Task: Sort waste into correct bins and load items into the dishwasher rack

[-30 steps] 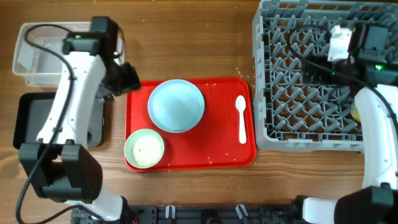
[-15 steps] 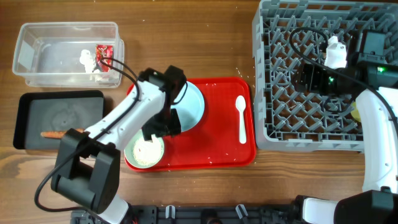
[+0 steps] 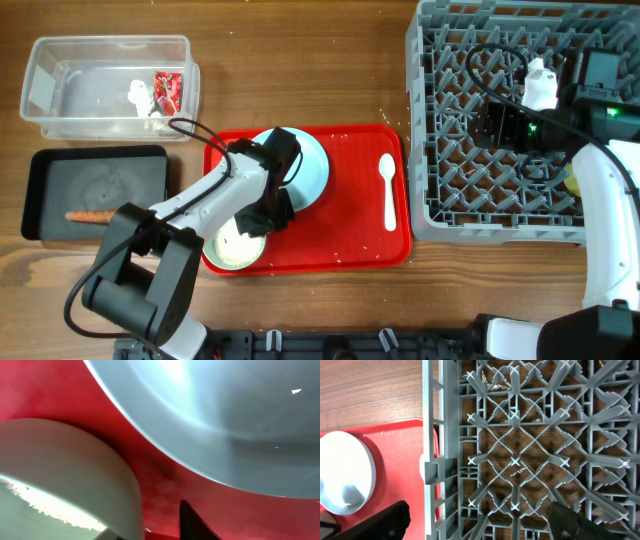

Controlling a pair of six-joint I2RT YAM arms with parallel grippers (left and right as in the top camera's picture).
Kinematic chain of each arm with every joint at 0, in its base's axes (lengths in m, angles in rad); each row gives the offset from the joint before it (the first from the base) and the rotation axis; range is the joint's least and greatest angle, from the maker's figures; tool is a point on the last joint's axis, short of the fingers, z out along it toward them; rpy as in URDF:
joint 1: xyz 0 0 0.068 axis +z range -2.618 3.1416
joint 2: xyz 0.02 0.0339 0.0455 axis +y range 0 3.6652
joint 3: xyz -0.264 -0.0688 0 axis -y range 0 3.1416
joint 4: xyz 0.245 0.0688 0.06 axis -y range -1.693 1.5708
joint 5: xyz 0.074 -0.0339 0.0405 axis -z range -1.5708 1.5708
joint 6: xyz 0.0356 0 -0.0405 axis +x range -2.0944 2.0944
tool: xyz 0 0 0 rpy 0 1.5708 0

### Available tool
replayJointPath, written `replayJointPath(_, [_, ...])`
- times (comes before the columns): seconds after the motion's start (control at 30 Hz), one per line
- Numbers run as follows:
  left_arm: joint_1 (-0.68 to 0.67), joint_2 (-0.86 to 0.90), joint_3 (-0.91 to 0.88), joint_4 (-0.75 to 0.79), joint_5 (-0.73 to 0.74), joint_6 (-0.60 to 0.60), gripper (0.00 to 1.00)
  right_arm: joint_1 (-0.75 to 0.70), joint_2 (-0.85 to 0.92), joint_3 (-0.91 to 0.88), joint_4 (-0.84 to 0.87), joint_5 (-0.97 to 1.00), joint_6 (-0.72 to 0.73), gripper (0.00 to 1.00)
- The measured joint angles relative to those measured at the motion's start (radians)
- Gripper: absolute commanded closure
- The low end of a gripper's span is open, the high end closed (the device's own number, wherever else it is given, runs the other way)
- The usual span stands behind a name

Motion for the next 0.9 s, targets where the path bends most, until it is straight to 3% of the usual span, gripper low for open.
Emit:
replayJointPath(0.2, [0.000,0.000,0.000,0.004,0.000,0.000,0.96,0.000,0.000,0.000,0.000,0.000,0.000,0.09])
replayJointPath(0.5, [0.000,-0.001,0.019,-0.022,-0.019,0.014,0.96,0.000,0.000,0.000,0.001,0.000,0.000,0.10])
replayJointPath(0.7, [0.003,-0.003,0.137,-0.118,-0.076,0.052,0.96,0.000,0.000,0.000,0.000,0.000,0.000,0.10])
replayJointPath(0.9, [0.110,-0.064,0.230,-0.150,-0.093,0.140,0.96,0.000,0.000,0.000,0.000,0.000,0.000,0.09])
